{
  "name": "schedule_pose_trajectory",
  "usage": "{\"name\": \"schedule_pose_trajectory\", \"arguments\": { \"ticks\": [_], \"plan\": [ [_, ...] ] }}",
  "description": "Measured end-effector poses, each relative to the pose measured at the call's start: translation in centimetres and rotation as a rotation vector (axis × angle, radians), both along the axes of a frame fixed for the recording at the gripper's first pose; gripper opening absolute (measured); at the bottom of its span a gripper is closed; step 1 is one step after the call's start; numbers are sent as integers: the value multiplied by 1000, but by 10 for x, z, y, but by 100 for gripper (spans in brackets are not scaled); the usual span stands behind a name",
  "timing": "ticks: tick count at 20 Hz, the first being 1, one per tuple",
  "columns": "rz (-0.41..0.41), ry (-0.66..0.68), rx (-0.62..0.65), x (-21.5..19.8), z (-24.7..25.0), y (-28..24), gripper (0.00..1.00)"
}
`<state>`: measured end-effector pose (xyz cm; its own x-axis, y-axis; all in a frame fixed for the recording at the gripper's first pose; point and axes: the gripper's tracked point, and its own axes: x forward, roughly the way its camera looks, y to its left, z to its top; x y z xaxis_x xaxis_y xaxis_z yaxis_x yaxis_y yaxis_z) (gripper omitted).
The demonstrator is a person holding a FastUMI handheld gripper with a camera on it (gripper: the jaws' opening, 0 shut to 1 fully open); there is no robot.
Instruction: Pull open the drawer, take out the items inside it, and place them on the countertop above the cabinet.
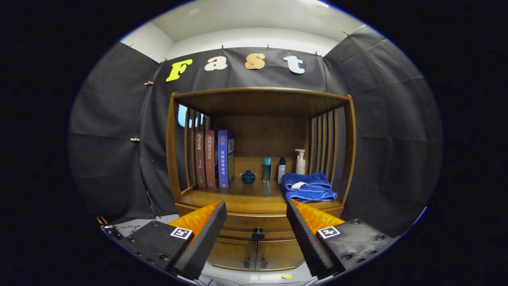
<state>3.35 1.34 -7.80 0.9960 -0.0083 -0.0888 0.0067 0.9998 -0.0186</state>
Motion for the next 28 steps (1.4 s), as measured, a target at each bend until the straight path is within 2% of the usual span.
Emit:
{"name": "schedule_pose_trajectory", "arguments": {
  "ticks": [10,19,21,23,26,27,28],
  "plan": [
    [-15,151,54,63,-116,-2,99],
    [-40,260,72,109,-199,-9,99],
    [-50,286,79,113,-210,-10,96],
    [-62,300,70,116,-218,-13,88],
    [-62,302,66,115,-219,-16,51],
    [-54,303,70,118,-222,-14,52],
    [-56,303,67,116,-219,-15,43]
  ]
}}
